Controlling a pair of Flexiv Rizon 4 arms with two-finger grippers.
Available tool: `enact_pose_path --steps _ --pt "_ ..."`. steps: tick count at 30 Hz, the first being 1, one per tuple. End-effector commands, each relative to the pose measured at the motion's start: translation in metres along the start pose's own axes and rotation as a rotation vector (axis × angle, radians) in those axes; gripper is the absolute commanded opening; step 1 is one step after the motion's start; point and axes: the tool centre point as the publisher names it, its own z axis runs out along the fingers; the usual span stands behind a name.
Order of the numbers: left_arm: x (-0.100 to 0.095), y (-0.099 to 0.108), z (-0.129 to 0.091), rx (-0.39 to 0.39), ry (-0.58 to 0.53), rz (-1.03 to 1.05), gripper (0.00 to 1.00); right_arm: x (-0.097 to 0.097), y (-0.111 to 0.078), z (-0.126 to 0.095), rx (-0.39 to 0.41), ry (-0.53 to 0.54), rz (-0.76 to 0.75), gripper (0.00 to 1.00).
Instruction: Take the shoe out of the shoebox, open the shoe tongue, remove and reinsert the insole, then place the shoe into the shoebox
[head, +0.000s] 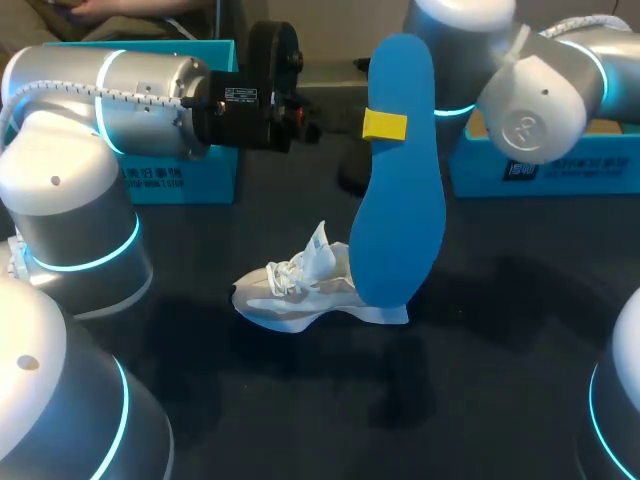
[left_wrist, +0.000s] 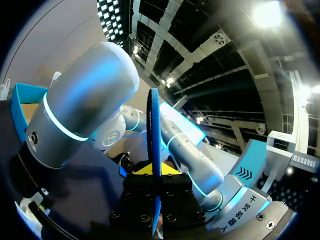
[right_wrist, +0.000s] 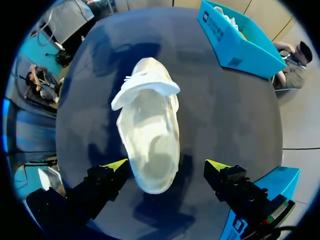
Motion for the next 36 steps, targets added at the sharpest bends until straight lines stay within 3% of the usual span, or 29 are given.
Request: enact_pose_path --steps 1,15,36 --pt "0.000 0.001 0.001 0.001 -0.001 0.001 0.00 -0.008 0.011 0.016 0.017 0.018 -0.002 1.00" --pt "0.000 0.001 0.001 0.001 -0.001 0.001 0.00 -0.004 0.027 0.047 0.014 0.044 -0.012 1.00" --pt "0.000 0.001 0.001 0.001 -0.001 0.001 0.00 -0.006 0.030 0.047 0.018 0.046 -0.023 1.00"
